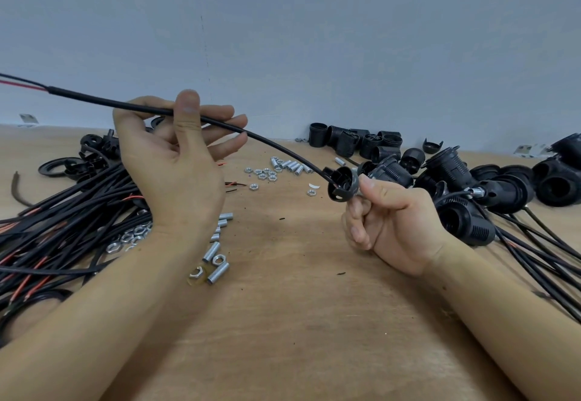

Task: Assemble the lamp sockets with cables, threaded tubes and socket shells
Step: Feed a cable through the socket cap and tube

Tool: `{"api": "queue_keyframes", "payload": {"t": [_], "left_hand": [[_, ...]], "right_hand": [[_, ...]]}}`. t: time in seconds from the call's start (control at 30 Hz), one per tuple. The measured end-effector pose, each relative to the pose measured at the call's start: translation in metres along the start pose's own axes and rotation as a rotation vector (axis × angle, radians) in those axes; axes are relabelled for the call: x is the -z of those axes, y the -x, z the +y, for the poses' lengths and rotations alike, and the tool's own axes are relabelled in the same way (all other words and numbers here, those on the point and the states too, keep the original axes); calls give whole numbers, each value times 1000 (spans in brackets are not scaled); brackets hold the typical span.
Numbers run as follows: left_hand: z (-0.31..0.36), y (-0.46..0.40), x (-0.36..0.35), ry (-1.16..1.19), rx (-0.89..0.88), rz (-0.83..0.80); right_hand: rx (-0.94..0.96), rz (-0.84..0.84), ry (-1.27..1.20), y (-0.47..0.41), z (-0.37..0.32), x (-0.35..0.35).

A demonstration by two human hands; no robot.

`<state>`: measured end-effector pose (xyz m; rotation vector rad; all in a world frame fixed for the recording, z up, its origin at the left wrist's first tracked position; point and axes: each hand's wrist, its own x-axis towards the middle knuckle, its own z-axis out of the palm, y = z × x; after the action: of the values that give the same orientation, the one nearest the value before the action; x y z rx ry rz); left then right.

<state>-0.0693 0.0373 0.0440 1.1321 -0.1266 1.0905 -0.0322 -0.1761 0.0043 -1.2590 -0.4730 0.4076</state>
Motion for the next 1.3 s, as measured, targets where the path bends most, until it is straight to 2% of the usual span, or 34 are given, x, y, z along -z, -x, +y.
{"api": "queue_keyframes", "payload": {"t": [0.67,1.0,1.3], "left_hand": [[1,1,-1,4,4,20],[3,8,-3,-34,-121,-53],[5,6,-2,-38,-131,-48]], "right_hand": [[-5,1,5,1,1,0],[-25,54,-80,0,-2,0],[-35,70,-92,1,-3,-2]]}}
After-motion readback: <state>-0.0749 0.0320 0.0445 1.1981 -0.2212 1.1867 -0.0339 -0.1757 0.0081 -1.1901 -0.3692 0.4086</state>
